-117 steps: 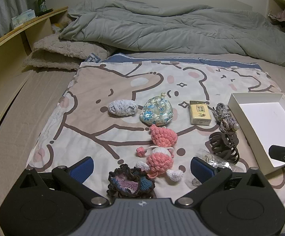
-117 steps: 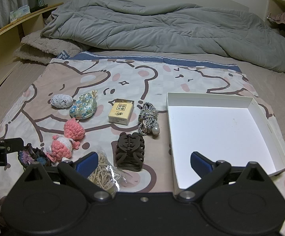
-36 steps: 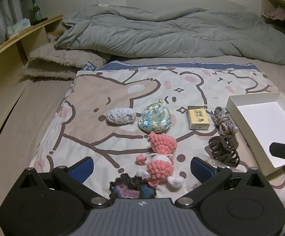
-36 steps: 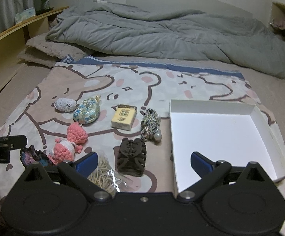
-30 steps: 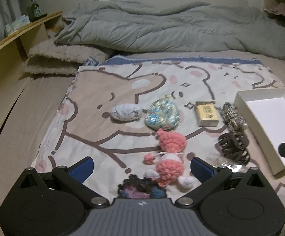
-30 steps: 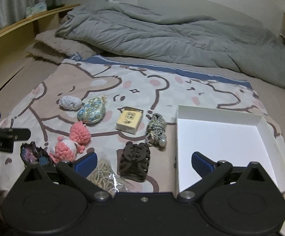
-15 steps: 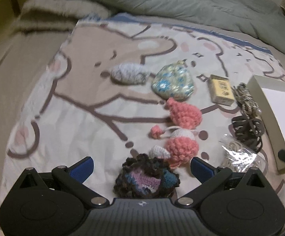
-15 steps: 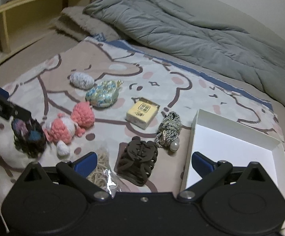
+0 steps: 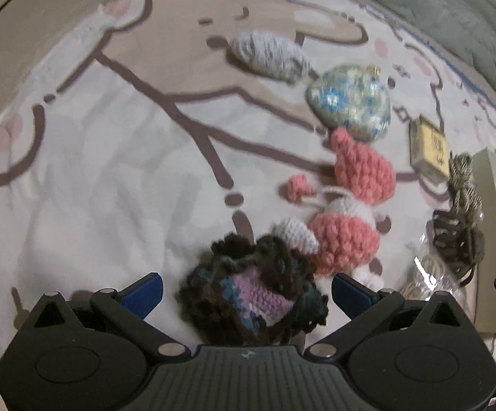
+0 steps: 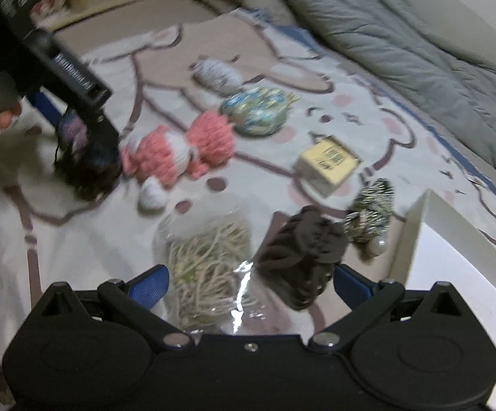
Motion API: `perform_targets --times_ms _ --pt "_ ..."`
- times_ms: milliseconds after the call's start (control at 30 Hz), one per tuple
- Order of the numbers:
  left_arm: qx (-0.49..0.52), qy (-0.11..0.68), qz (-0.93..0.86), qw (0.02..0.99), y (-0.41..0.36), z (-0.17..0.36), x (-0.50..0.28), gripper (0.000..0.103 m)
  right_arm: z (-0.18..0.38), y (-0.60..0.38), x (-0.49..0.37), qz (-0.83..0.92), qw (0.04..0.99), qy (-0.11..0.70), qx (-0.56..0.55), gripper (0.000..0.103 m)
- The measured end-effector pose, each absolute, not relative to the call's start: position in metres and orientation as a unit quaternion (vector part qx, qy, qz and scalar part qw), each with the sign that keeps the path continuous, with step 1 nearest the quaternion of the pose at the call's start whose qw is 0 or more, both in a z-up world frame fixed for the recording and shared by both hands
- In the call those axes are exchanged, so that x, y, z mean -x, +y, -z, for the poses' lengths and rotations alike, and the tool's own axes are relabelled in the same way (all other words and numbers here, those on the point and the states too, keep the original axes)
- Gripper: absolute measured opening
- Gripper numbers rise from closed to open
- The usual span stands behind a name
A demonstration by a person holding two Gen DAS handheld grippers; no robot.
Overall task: Organize objects
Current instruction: 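Grasp the dark crochet flower with the left gripper while the right gripper grasps the clear bag of cords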
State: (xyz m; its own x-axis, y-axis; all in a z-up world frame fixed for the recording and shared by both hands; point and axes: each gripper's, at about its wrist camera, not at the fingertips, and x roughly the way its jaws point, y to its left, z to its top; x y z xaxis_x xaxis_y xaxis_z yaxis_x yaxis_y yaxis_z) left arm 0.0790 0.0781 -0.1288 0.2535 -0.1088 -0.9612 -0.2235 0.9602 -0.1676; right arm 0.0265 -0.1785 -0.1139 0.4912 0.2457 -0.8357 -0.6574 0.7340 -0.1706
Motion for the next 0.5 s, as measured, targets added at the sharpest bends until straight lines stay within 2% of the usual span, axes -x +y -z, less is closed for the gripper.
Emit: perform_targets --times_ms 200,367,500 --pt "0.137 0.657 -0.048 0.740 0.072 0.151 -0.082 0.103 0.131 -0.167 -0.031 -0.277 0.806 0.449 0.269 0.103" --pt "0.112 0.665 -0.061 0.736 0.066 0.157 -0.084 0.103 0.137 -0.162 -0.036 -0.271 0.803 0.451 0.280 0.103" --pt "0.130 0.653 -0.054 0.744 0.069 0.154 -0.083 0.102 0.139 -0.158 -0.040 -0.283 0.793 0.465 0.273 0.093"
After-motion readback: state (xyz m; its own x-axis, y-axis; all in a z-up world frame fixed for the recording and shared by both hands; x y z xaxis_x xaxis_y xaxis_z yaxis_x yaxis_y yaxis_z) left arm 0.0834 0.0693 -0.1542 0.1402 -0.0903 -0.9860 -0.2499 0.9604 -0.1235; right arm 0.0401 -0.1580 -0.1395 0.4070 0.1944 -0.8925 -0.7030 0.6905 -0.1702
